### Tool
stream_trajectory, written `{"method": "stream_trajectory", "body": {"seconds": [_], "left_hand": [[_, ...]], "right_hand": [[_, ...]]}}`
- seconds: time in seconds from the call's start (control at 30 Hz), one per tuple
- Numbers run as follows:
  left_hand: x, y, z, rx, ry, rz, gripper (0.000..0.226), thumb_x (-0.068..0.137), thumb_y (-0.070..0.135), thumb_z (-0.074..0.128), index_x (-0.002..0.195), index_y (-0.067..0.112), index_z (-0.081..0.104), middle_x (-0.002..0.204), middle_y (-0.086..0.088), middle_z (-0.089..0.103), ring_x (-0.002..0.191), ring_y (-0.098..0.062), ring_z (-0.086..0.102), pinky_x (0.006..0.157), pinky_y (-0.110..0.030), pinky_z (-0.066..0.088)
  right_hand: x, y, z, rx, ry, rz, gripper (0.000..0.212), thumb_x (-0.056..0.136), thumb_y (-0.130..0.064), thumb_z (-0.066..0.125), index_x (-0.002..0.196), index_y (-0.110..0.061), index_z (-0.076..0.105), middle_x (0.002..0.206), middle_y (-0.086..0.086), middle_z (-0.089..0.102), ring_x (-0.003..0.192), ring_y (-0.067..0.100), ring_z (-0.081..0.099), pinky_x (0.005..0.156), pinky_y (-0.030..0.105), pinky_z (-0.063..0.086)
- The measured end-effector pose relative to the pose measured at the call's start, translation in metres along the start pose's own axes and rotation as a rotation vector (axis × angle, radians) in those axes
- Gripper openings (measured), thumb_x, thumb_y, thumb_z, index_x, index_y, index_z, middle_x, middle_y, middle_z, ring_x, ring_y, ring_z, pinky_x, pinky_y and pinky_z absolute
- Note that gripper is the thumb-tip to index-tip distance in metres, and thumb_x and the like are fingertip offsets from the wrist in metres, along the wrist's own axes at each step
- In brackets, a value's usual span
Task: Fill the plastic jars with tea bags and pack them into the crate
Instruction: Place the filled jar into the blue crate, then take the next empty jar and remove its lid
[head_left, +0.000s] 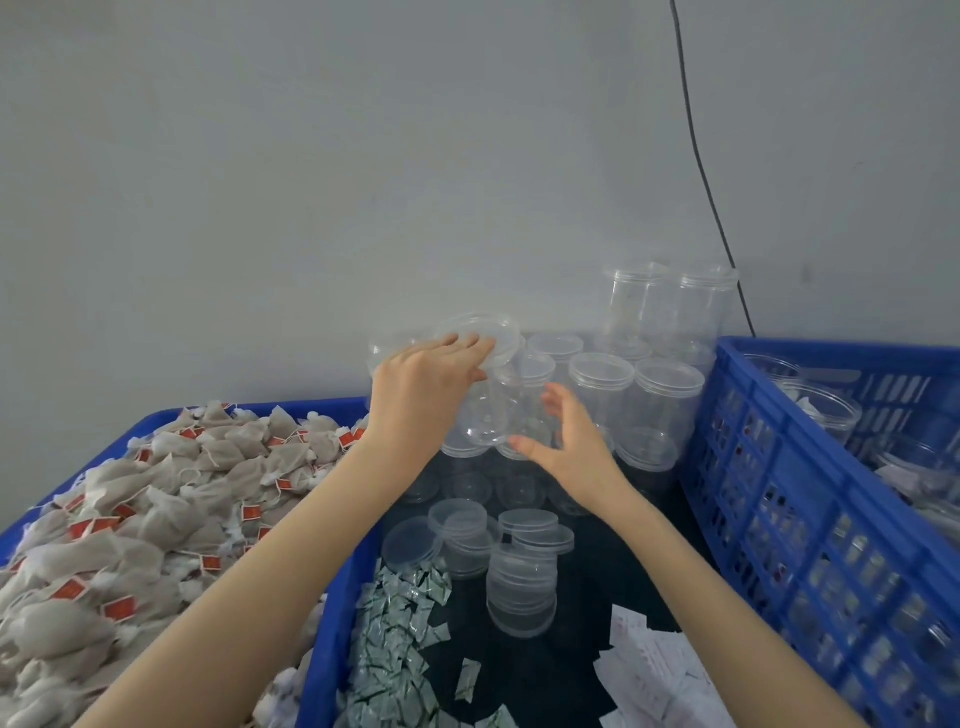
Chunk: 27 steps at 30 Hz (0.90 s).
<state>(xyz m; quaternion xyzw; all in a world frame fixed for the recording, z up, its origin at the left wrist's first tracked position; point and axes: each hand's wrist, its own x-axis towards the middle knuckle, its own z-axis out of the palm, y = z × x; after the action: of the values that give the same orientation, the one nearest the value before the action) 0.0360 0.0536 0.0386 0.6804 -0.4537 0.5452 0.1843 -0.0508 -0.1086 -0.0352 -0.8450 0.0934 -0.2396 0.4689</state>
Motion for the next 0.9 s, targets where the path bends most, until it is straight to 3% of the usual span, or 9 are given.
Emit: {"method": "stream_trajectory", "body": {"seconds": [0.17, 0.27, 0.37, 0.43, 0.5, 0.6, 0.7, 0.8, 0.9], "left_hand": [[0.001, 0.033, -0.029, -0.257, -0.17, -0.076, 0.024, 0.07, 0.019, 0.077, 0.094, 0.017, 0.078, 0.085, -0.001, 0.076, 0.07, -0.022, 0.073, 0.049, -0.032, 0.056], [0.0, 0.042, -0.035, -0.333, -0.389, -0.2, 0.029, 0.08, 0.027, 0.073, 0.109, 0.027, 0.073, 0.103, 0.002, 0.073, 0.09, -0.022, 0.071, 0.067, -0.028, 0.049], [0.001, 0.041, -0.036, -0.379, -0.431, -0.201, 0.033, 0.078, 0.033, 0.076, 0.111, 0.033, 0.071, 0.099, 0.003, 0.074, 0.092, -0.021, 0.068, 0.07, -0.025, 0.042], [0.002, 0.036, -0.032, -0.49, -0.494, -0.191, 0.045, 0.077, 0.038, 0.076, 0.12, 0.036, 0.065, 0.115, 0.009, 0.068, 0.107, -0.011, 0.059, 0.083, -0.027, 0.046], [0.002, 0.029, -0.027, -0.688, -0.7, -0.236, 0.069, 0.076, 0.045, 0.074, 0.139, 0.039, 0.044, 0.144, 0.015, 0.043, 0.128, 0.004, 0.035, 0.103, -0.023, 0.032], [0.0, 0.026, -0.021, -1.028, -0.916, -0.397, 0.084, 0.07, 0.056, 0.071, 0.141, 0.048, 0.028, 0.146, 0.027, 0.033, 0.13, 0.013, 0.031, 0.106, -0.018, 0.029], [-0.007, 0.034, -0.013, -1.081, -0.842, -0.507, 0.077, 0.066, 0.054, 0.071, 0.136, 0.046, 0.04, 0.134, 0.024, 0.05, 0.121, 0.01, 0.047, 0.105, -0.025, 0.04], [-0.013, 0.044, -0.008, -1.025, -0.741, -0.596, 0.078, 0.061, 0.055, 0.072, 0.133, 0.042, 0.047, 0.125, 0.018, 0.058, 0.115, 0.005, 0.053, 0.104, -0.029, 0.043], [-0.02, 0.067, -0.008, -0.849, -0.614, -0.726, 0.08, 0.059, 0.061, 0.071, 0.131, 0.034, 0.053, 0.125, 0.013, 0.058, 0.113, -0.001, 0.054, 0.095, -0.021, 0.041]], "right_hand": [[-0.013, -0.017, -0.01, 0.184, 0.006, -0.043, 0.129, 0.058, -0.048, 0.085, 0.156, -0.022, 0.007, 0.158, -0.003, 0.029, 0.146, 0.01, 0.025, 0.114, 0.029, 0.025], [-0.024, -0.014, -0.014, 0.202, -0.008, -0.061, 0.102, 0.066, -0.029, 0.09, 0.149, -0.021, 0.031, 0.143, -0.007, 0.051, 0.135, 0.01, 0.045, 0.113, 0.04, 0.039], [-0.035, -0.009, -0.018, 0.251, -0.046, -0.06, 0.085, 0.07, -0.014, 0.088, 0.14, -0.023, 0.041, 0.137, -0.006, 0.056, 0.131, 0.011, 0.051, 0.111, 0.042, 0.042], [-0.041, -0.009, -0.021, 0.277, -0.078, -0.072, 0.083, 0.066, -0.014, 0.087, 0.135, -0.029, 0.042, 0.135, -0.008, 0.057, 0.128, 0.007, 0.053, 0.11, 0.035, 0.043], [-0.046, -0.012, -0.024, 0.292, -0.119, -0.082, 0.087, 0.062, -0.019, 0.087, 0.136, -0.029, 0.042, 0.134, -0.008, 0.059, 0.127, 0.006, 0.054, 0.108, 0.029, 0.044], [-0.049, -0.015, -0.02, 0.305, -0.162, -0.087, 0.09, 0.064, -0.017, 0.086, 0.142, -0.02, 0.041, 0.135, -0.005, 0.059, 0.128, 0.008, 0.054, 0.107, 0.027, 0.044], [-0.051, -0.015, -0.012, 0.318, -0.098, -0.053, 0.087, 0.062, -0.011, 0.082, 0.139, -0.019, 0.042, 0.132, -0.002, 0.061, 0.123, 0.008, 0.057, 0.103, 0.03, 0.046], [-0.055, -0.011, -0.002, 0.318, -0.014, -0.017, 0.08, 0.062, -0.009, 0.086, 0.127, -0.031, 0.046, 0.121, -0.011, 0.065, 0.109, -0.003, 0.062, 0.085, 0.016, 0.05], [-0.059, -0.014, 0.016, 0.205, 0.18, -0.006, 0.076, 0.057, -0.031, 0.09, 0.117, -0.038, 0.044, 0.109, -0.019, 0.065, 0.098, -0.01, 0.063, 0.072, 0.009, 0.05]]}}
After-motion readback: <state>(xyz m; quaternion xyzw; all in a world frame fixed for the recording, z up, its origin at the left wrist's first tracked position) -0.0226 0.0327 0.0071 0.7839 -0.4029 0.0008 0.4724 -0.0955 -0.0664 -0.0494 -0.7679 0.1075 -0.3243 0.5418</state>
